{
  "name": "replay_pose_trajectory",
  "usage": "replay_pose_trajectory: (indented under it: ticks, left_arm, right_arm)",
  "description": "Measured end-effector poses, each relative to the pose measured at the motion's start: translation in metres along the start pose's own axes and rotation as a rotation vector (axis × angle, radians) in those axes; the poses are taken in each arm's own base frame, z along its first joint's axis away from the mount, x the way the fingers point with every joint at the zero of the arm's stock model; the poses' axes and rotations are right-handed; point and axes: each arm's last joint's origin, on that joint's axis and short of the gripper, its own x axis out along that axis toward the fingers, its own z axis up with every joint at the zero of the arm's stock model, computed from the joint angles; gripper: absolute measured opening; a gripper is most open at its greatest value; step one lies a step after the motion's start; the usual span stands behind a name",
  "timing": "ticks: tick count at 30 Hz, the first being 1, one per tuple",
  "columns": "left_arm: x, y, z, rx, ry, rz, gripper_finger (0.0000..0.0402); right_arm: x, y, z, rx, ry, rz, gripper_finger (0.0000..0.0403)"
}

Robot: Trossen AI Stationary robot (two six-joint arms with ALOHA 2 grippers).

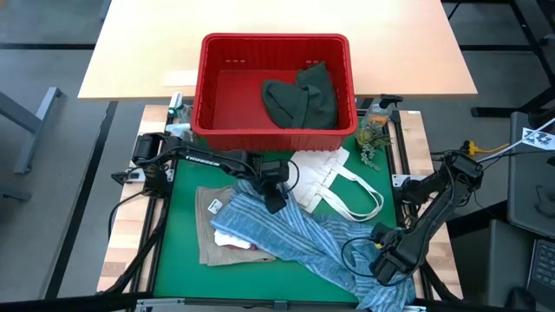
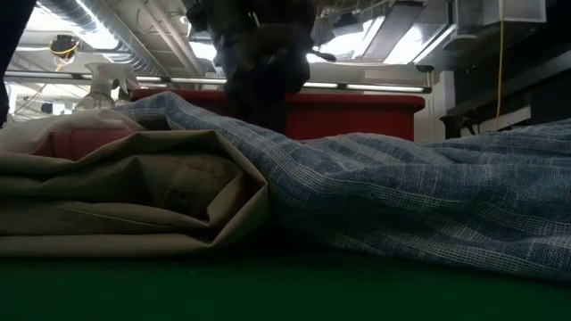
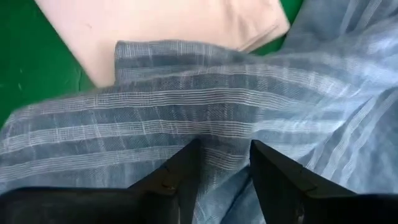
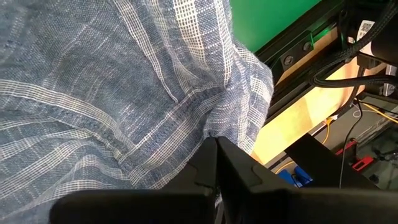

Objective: Fold Laundry from Bin
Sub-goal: Fold the blue polo shirt

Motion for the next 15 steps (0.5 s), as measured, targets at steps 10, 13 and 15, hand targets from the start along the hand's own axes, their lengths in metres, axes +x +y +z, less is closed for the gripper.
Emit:
replay_pose_trajectory:
  ticks: [10, 13, 15]
  left_arm:
    - [-0.014, -0.011, -0.005, 0.097, -0.046, -0.007, 0.0007]
    - [-0.026, -0.020, -0.011, 0.125, -0.060, -0.022, 0.0003]
    - [-0.038, -0.026, -0.018, 0.145, -0.062, -0.011, 0.0002]
  right_arm:
    - [0.000, 0.000, 0.000, -0.001, 0.000, 0.001, 0.0007]
    - [0.000, 0.000, 0.000, 0.000, 0.000, 0.000, 0.0007]
    - [0.000, 0.000, 0.000, 0.000, 0.000, 0.000, 0.0007]
